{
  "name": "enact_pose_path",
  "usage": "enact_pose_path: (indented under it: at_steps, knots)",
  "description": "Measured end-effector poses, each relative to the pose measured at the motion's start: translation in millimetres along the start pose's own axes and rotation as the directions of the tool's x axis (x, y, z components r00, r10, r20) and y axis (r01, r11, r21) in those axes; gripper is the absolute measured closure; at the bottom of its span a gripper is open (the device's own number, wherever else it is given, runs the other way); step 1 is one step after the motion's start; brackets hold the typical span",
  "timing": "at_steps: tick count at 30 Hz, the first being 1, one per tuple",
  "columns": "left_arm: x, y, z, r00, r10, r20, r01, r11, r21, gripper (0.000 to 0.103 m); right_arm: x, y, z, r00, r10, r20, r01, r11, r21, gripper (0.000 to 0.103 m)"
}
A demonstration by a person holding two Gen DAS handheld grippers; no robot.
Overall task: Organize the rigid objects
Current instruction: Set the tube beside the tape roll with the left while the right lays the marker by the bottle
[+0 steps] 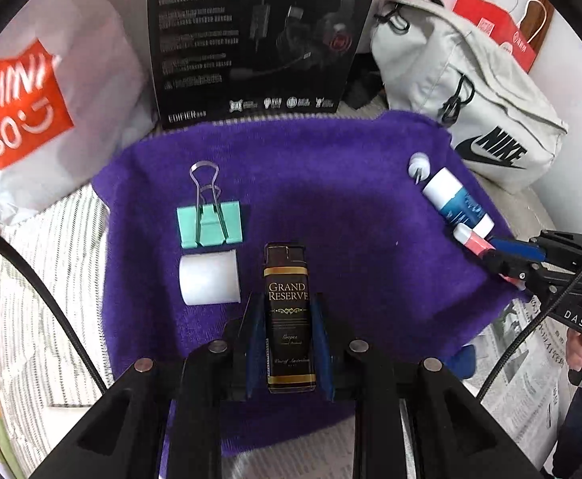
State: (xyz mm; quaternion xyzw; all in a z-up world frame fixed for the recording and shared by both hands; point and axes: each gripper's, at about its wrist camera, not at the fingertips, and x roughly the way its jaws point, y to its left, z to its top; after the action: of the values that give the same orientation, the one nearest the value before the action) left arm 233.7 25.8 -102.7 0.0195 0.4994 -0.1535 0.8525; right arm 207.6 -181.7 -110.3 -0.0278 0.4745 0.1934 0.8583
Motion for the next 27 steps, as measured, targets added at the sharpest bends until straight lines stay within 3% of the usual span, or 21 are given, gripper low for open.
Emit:
enact_pose_path:
  at_steps: [11, 22, 27]
  knots:
    - [4.6, 15.9, -9.3, 0.998, 0.064, -0.02, -0.064, 0.998, -0.015, 0.08, 15.5, 1.1, 3.4, 0.999, -0.021, -0.028, 0.02, 0.999, -0.028, 0.086]
    - [6.1, 16.6, -7.9, 0.997, 0.07, -0.014, -0.07, 0.998, -0.006, 0.08, 30.6, 3.9, 4.7, 0.997, -0.047, -0.053, 0.044, 0.997, -0.061, 0.086]
    - [6.3, 14.2, -8.6, 0.998, 0.063, -0.015, -0.063, 0.998, -0.001, 0.072, 27.8, 1.2, 4.8, 0.997, -0.028, -0.066, 0.024, 0.998, -0.054, 0.084]
